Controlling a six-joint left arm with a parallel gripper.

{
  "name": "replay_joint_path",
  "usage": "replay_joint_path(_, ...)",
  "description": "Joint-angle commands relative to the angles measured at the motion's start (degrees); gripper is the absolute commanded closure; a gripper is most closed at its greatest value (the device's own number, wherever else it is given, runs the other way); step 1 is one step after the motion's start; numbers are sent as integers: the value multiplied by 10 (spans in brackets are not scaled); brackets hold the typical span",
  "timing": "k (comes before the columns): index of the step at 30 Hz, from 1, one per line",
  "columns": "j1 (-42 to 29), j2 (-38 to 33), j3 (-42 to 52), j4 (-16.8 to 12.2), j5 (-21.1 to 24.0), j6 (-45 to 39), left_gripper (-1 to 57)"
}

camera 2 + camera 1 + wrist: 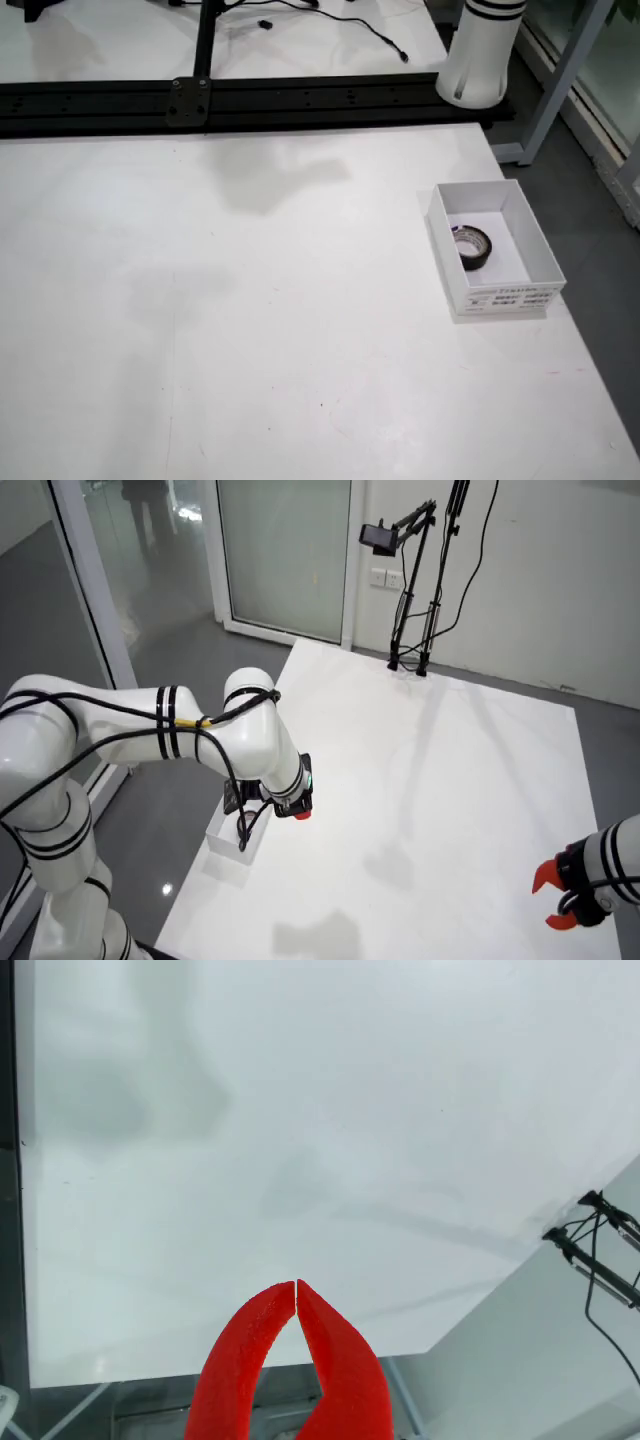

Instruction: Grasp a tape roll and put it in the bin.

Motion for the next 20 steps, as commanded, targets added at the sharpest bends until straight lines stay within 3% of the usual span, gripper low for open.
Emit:
replay_joint_path(1, 14, 0, 0, 1, 0, 0, 568)
replay_joint_path(20, -10, 0, 0, 1, 0, 0, 568)
